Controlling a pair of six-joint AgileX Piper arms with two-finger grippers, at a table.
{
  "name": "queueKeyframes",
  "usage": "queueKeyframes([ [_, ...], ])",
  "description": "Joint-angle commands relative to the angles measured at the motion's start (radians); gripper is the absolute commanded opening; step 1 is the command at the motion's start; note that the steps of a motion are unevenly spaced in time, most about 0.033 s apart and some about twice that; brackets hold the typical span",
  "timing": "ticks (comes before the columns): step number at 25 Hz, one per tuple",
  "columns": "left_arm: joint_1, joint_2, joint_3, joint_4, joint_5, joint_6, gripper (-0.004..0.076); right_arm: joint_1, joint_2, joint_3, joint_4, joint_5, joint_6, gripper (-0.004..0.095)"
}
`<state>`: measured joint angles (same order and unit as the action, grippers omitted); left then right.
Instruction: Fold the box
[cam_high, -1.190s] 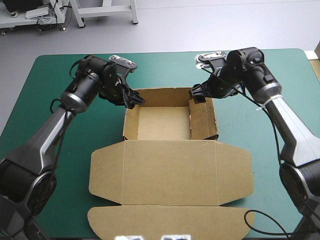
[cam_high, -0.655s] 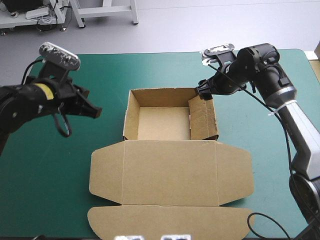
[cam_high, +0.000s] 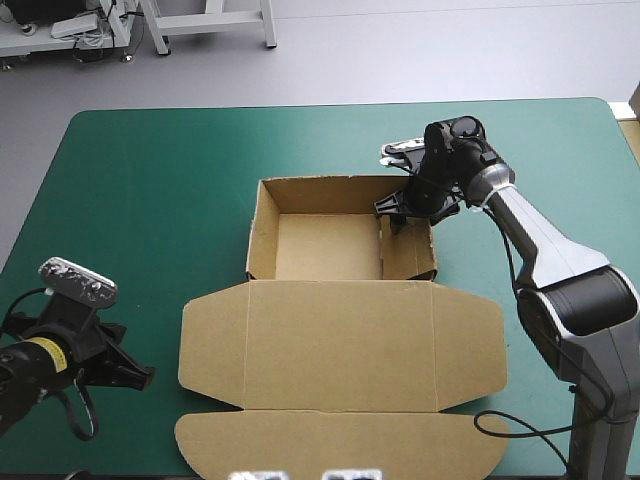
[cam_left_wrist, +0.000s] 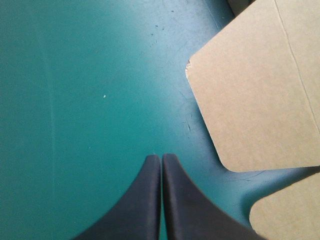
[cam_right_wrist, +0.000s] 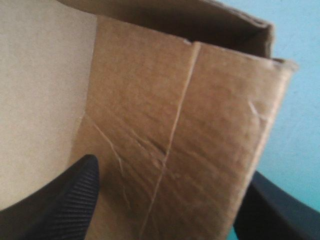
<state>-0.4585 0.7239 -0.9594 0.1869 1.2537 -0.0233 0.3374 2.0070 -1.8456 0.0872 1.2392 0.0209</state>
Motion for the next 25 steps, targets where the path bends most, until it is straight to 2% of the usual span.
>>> queueKeyframes([
  [1, -0.007, -0.039, -0.02, 0.015, 0.036, -0.02, -0.0007, -0.002, -0.031, -0.029, 0.024, 0.01, 0.002, 0.0545],
  [3, -0.007, -0.052, -0.02, 0.015, 0.036, -0.02, -0.0007, -0.002, -0.029, -0.029, 0.024, 0.01, -0.012, 0.0436],
  [7, -0.007, -0.06, -0.02, 0.015, 0.036, -0.02, -0.0007, -0.002, -0.029, -0.029, 0.0, 0.01, -0.028, 0.0155],
  [9, -0.007, -0.06, -0.02, 0.017, 0.035, -0.02, -0.0007, -0.002, -0.029, -0.029, -0.056, 0.01, -0.028, -0.0021],
  [13, -0.007, -0.06, -0.02, 0.018, 0.035, -0.032, -0.0007, -0.03, -0.029, -0.05, -0.167, 0.01, -0.044, -0.0018],
  [17, -0.007, -0.06, -0.02, 0.016, 0.035, -0.043, -0.0007, -0.145, -0.029, -0.127, -0.191, 0.0, -0.061, -0.0018],
  [20, -0.007, -0.06, -0.02, 0.016, 0.035, -0.045, -0.0007, -0.336, -0.029, -0.208, -0.113, -0.039, -0.074, -0.0018],
  [21, -0.007, -0.06, -0.02, 0.016, 0.035, -0.045, -0.0007, -0.442, -0.029, -0.224, -0.087, -0.061, -0.08, -0.0018],
  [25, -0.007, -0.06, -0.02, 0.019, 0.035, -0.045, -0.0008, -0.679, 0.005, -0.23, -0.099, -0.061, -0.054, -0.0018],
])
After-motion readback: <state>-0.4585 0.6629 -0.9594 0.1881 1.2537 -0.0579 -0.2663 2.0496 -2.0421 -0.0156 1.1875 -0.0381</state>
